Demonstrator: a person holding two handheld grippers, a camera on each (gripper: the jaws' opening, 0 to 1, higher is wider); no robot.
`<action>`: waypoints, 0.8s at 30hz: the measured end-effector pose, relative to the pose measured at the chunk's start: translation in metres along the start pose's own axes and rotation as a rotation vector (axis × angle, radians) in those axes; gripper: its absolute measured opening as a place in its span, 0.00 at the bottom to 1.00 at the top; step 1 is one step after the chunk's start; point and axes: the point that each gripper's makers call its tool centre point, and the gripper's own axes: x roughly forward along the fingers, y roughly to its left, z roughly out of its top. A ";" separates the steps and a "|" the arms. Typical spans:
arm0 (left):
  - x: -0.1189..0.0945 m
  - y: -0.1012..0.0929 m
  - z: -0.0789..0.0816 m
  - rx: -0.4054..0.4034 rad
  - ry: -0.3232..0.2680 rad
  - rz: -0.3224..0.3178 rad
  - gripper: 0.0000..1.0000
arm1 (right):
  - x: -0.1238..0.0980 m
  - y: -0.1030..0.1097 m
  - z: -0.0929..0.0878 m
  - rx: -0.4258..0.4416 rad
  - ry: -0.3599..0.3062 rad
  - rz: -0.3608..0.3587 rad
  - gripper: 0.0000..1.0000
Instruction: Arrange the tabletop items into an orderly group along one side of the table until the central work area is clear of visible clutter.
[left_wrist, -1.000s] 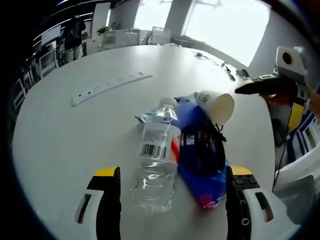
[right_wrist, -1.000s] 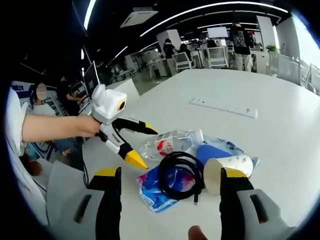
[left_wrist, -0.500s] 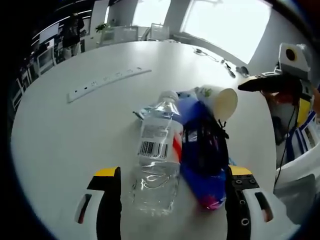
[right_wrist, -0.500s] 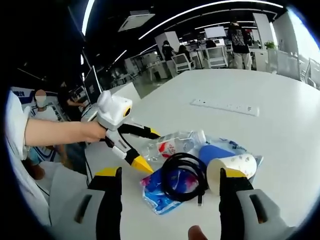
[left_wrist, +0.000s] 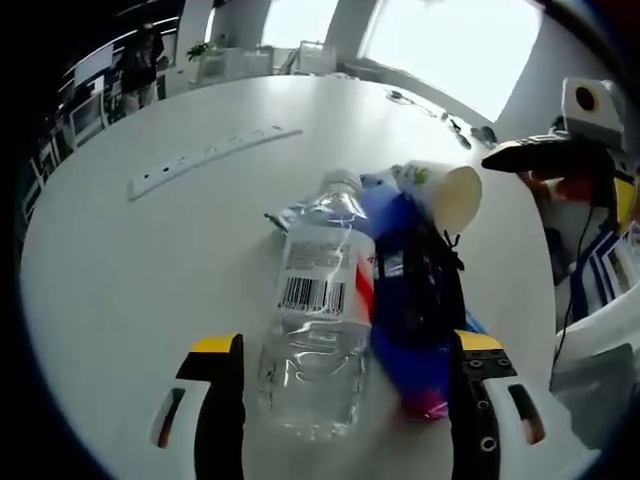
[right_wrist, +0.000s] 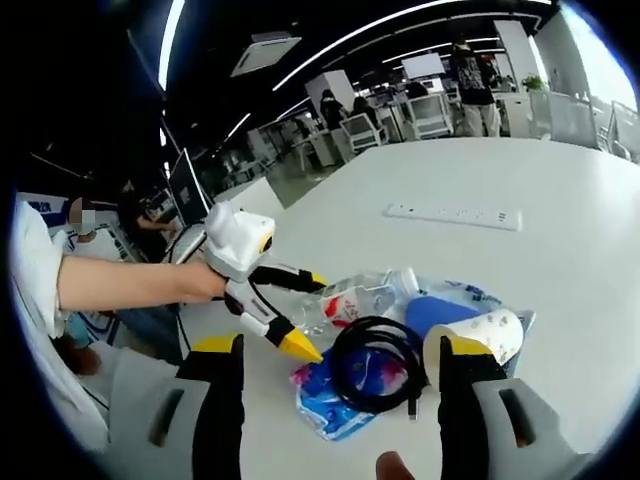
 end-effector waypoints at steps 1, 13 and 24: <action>0.000 0.000 0.000 0.000 0.000 0.000 0.80 | 0.000 0.000 0.000 -0.001 0.001 -0.001 0.79; 0.008 0.002 -0.001 0.007 0.015 -0.007 0.75 | 0.006 0.002 0.002 0.022 -0.006 0.014 0.79; 0.009 0.009 -0.003 0.035 0.015 0.020 0.54 | 0.009 0.002 -0.001 0.063 -0.015 0.019 0.78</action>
